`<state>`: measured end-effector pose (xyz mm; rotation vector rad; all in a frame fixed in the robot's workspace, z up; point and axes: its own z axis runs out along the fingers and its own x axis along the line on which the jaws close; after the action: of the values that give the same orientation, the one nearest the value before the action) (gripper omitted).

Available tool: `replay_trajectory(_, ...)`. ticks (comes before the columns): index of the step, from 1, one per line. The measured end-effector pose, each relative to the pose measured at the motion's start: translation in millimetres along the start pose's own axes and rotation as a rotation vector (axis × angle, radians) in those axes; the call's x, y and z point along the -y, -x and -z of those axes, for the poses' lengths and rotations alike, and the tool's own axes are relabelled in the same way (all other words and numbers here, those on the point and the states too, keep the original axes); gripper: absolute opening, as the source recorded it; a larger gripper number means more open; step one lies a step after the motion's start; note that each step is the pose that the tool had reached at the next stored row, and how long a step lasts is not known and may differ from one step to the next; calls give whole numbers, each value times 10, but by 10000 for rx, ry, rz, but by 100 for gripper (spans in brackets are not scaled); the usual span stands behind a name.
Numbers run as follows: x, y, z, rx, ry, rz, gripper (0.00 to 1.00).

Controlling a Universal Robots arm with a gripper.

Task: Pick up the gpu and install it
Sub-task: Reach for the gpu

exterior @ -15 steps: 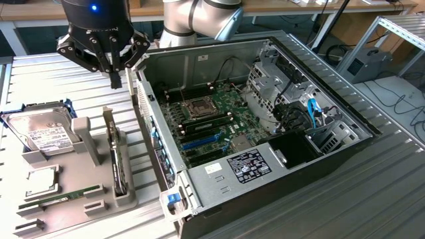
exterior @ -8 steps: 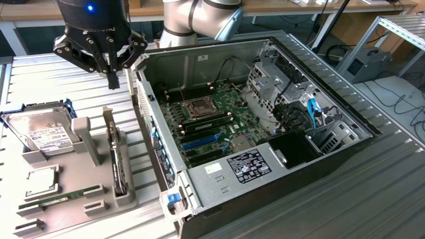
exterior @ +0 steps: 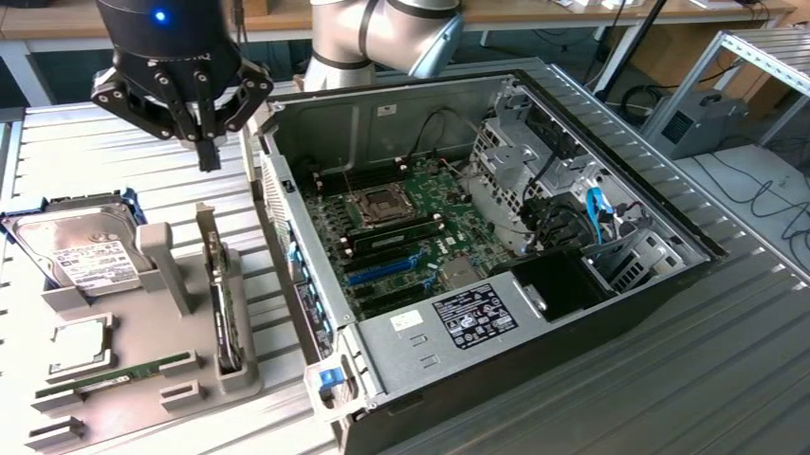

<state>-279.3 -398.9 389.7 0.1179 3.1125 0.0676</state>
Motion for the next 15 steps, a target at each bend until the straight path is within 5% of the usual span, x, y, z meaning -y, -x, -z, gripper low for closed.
replay_trajectory(15, 10, -133, -2, 0, 0, -1, 11)
